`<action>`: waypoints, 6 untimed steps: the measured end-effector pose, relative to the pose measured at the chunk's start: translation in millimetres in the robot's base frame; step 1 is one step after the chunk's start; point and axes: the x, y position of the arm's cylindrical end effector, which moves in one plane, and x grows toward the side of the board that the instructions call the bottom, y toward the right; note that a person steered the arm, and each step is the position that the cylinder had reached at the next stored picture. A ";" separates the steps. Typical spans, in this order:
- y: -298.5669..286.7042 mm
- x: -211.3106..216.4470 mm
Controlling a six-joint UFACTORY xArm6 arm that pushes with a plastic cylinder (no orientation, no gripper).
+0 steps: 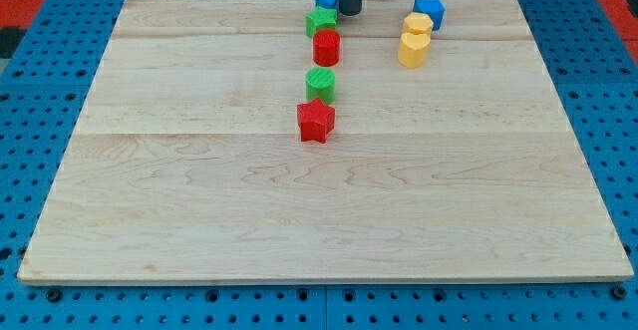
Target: Move the blue cube right to the yellow heart
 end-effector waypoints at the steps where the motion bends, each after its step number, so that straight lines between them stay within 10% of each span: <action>1: 33.5 -0.4; 4: 146.4 -16.4; 6: 154.8 50.2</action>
